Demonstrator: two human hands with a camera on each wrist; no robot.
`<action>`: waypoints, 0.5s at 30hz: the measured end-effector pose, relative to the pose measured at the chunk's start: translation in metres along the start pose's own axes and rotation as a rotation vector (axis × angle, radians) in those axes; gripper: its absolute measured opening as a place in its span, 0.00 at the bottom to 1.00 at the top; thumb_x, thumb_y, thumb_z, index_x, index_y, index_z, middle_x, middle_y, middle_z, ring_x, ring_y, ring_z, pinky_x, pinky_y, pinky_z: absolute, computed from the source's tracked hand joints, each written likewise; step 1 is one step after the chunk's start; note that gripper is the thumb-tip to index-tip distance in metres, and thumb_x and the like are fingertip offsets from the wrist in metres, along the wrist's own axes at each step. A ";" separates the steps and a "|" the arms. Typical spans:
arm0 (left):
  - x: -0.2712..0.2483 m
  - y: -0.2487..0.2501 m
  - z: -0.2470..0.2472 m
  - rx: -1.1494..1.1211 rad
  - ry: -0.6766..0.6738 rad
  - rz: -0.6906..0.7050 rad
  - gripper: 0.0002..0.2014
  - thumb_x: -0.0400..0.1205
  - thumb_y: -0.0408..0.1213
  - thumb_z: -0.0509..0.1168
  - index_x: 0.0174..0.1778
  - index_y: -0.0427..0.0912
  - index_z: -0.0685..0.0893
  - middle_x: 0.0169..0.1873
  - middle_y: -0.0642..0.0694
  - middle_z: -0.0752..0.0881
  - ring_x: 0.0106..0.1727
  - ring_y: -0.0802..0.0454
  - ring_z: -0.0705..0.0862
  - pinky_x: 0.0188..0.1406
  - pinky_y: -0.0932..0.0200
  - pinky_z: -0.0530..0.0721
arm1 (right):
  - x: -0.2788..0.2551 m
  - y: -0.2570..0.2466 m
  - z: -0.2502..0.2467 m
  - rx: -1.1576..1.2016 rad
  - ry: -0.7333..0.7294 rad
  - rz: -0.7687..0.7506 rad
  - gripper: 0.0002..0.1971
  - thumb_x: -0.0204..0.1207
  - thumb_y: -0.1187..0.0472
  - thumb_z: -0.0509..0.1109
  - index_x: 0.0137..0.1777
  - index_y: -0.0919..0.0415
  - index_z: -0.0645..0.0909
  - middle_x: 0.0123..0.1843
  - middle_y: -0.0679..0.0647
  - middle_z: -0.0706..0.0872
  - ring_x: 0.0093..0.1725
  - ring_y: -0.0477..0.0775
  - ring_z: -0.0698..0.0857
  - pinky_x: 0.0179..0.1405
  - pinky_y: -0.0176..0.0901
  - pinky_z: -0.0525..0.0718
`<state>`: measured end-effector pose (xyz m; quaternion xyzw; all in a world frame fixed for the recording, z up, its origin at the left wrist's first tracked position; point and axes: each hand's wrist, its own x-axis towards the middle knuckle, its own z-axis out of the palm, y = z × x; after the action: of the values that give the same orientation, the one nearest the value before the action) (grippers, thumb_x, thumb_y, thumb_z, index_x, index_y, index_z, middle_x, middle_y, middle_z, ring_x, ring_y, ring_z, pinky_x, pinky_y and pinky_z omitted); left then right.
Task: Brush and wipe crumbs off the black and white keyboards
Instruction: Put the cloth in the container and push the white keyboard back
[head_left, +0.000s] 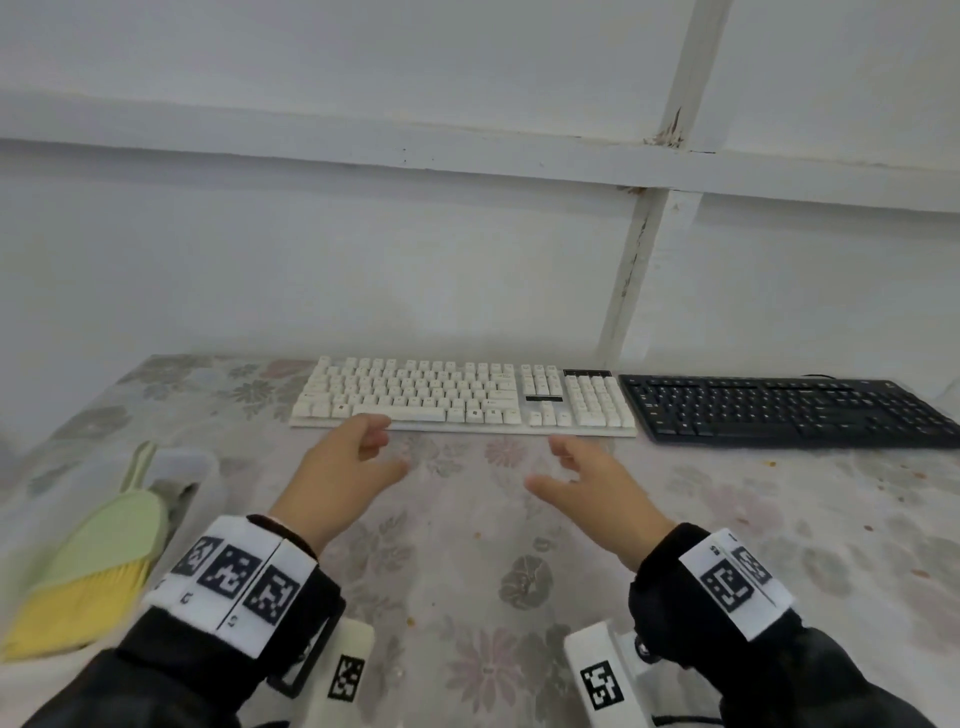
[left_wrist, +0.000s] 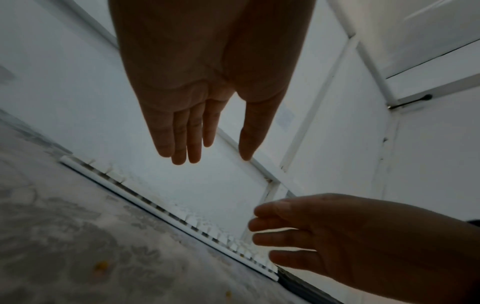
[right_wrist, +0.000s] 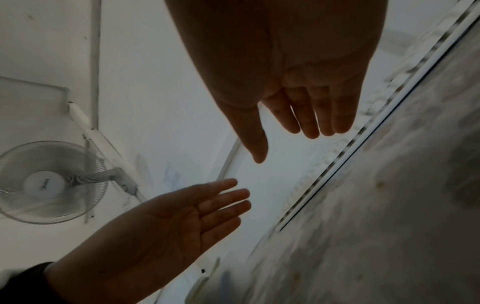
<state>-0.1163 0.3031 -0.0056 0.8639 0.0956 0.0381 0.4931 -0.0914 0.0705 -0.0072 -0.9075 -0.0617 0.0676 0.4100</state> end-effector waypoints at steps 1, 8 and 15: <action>-0.010 0.000 -0.002 -0.012 -0.004 0.017 0.26 0.77 0.38 0.70 0.72 0.47 0.72 0.62 0.51 0.79 0.64 0.55 0.77 0.62 0.59 0.73 | -0.007 -0.005 0.008 0.016 -0.022 -0.016 0.33 0.79 0.53 0.70 0.81 0.58 0.62 0.79 0.51 0.68 0.77 0.49 0.69 0.76 0.46 0.68; -0.068 -0.016 -0.030 -0.064 -0.025 0.161 0.27 0.75 0.42 0.71 0.69 0.57 0.71 0.63 0.57 0.79 0.66 0.64 0.75 0.68 0.66 0.68 | -0.047 -0.050 0.059 0.096 -0.165 -0.115 0.34 0.79 0.49 0.68 0.82 0.52 0.59 0.80 0.44 0.65 0.79 0.43 0.65 0.75 0.41 0.69; -0.099 -0.052 -0.096 0.068 -0.045 0.209 0.46 0.49 0.85 0.53 0.64 0.73 0.69 0.61 0.80 0.73 0.65 0.84 0.67 0.63 0.74 0.68 | -0.060 -0.104 0.123 0.140 -0.273 -0.122 0.37 0.78 0.47 0.69 0.83 0.51 0.56 0.80 0.44 0.63 0.79 0.41 0.63 0.79 0.42 0.65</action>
<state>-0.2349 0.3899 0.0017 0.8859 -0.0051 0.0667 0.4590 -0.1776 0.2188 -0.0052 -0.8536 -0.1671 0.1694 0.4634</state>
